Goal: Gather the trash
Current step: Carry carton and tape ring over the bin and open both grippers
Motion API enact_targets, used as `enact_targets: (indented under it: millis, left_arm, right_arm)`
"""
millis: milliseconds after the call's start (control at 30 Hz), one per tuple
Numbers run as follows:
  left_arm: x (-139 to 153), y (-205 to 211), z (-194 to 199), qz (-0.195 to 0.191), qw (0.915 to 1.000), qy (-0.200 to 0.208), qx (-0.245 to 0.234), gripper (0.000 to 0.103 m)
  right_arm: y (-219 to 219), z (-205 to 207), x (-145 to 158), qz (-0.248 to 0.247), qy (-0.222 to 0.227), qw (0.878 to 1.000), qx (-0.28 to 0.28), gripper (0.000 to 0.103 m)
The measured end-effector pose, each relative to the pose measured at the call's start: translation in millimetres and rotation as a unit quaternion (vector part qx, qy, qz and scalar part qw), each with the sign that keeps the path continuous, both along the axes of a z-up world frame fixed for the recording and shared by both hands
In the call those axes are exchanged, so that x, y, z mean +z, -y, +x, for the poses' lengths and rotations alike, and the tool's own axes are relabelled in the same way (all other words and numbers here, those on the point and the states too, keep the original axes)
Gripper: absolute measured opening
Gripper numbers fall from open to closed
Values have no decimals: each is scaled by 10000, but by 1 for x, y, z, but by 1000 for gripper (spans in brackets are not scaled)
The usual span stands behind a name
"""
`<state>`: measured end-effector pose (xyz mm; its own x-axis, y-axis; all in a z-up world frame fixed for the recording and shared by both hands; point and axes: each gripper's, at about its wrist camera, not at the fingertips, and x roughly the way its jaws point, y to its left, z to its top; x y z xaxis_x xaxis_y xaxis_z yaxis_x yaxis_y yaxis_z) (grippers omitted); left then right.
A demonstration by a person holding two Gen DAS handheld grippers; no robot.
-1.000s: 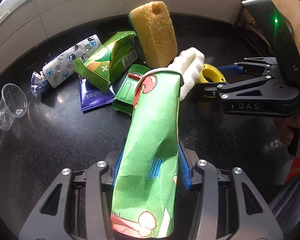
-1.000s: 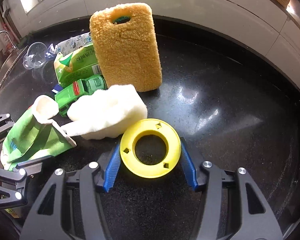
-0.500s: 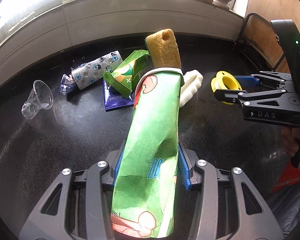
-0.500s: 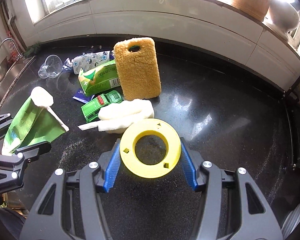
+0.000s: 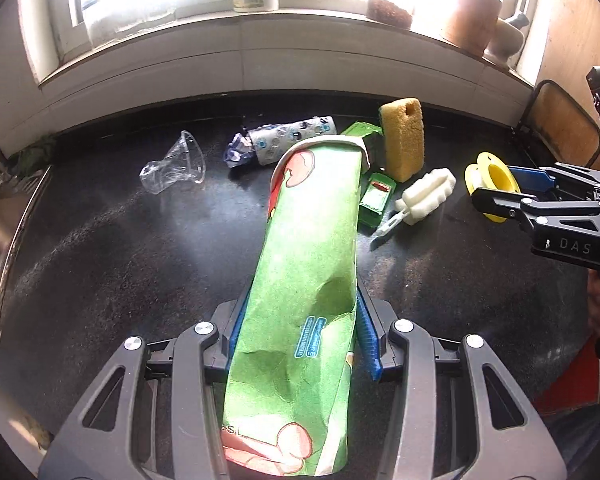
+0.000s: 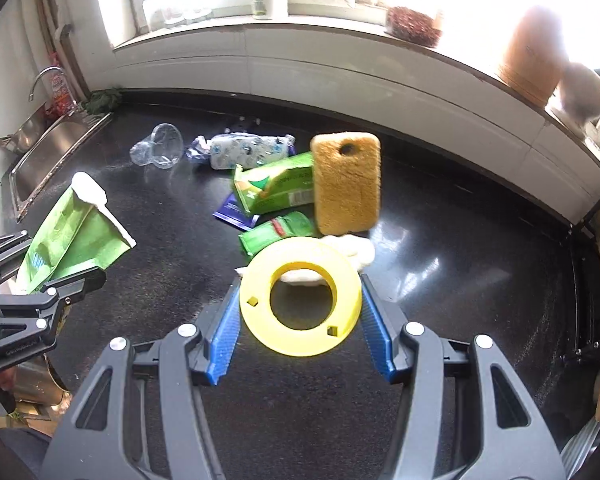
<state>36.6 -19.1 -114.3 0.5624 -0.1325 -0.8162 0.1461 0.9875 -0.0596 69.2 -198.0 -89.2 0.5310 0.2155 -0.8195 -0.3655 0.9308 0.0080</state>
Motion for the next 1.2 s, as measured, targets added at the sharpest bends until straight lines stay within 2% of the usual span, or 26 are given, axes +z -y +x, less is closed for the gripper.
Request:
enact_targets:
  millis: [167,333,500,667,800,900,1033,1200]
  left_arm:
    - [17,-68,-40,108,9947,110,1015,44]
    - [23,-140,-96,345,9790,105,2007,44]
    - [17,-205,-159,296,9536,-27,2995,44]
    - [0,-257,-221,240,9249,-243,3786,44]
    - [-17,-288,-264,158,9051,-404,4229,44]
    - [-29,-306,-287,86,8956,-499,4421,44]
    - [-54,-326,-305,-6,8878,-606,4562,44]
    - [-102,-351,-313,-247,8807,-790,4664,45]
  right_arm:
    - [-78,-16,16,156,45,9959,888,55]
    - [-173,-44,21,251,-29,9809,1927,55]
    - [-269,-87,20,370,-225,9554,2921,55]
    - [-352,-141,12,414,-455,9216,3832,55]
    - [-405,-179,1,413,-676,8967,4355,55]
    - [-438,-199,-9,389,-840,8843,4577,55]
    - [-473,-219,-31,294,-1048,8745,4726,55]
    - [-510,-230,-75,14,-1276,8700,4763,55]
